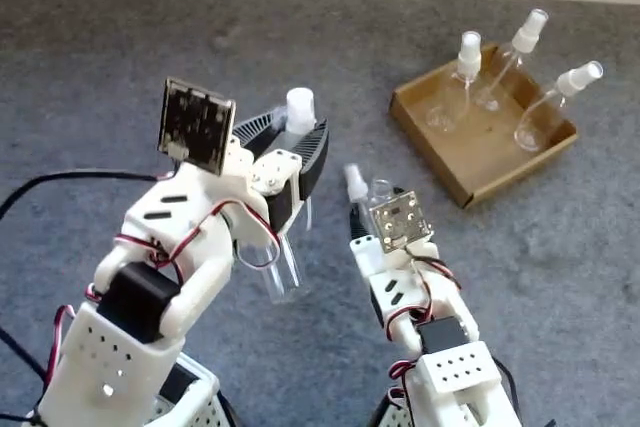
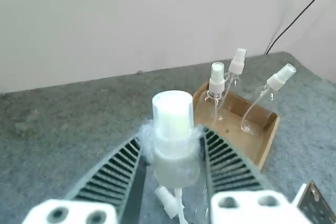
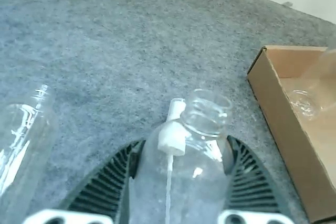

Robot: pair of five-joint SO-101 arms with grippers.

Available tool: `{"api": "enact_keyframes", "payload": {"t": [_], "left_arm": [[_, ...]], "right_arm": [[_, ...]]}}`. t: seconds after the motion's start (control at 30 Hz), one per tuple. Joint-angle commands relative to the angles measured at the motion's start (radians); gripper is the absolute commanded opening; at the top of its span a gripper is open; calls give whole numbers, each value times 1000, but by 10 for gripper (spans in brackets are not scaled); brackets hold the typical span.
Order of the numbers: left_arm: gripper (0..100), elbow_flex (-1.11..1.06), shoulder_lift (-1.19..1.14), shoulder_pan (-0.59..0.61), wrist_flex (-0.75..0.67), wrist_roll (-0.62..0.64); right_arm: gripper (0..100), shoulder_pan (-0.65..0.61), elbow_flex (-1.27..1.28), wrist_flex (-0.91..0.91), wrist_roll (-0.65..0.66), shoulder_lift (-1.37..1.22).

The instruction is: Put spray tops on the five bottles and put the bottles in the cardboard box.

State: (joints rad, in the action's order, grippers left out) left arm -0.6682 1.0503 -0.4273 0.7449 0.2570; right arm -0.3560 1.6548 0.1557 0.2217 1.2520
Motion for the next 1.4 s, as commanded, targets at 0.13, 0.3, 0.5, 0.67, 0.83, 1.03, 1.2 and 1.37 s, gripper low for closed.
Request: {"api": "enact_keyframes", "payload": {"t": [0.13, 0.3, 0.5, 0.67, 0.83, 1.03, 1.2, 1.37], "left_arm": [[42, -76, 94, -16, -123, -15], [42, -76, 94, -10, -123, -15], [42, -76, 93, -10, -123, -15], [42, -76, 93, -8, -124, -17], [42, -76, 94, -8, -124, -17], [42, -76, 94, 4, -180, -17], [42, -77, 94, 58, -181, -15], [42, -77, 101, 61, -219, -11]], "right_arm": [[128, -15, -7, -16, 12, 12], [128, -15, -7, -16, 12, 12], [128, -51, -7, -16, 14, 12], [128, -119, -5, -16, 143, 12], [128, -122, -2, -16, 198, 12], [128, -124, 44, -16, 199, 12], [128, -124, 45, -16, 199, 12], [128, -124, 47, -16, 201, 12]]}}
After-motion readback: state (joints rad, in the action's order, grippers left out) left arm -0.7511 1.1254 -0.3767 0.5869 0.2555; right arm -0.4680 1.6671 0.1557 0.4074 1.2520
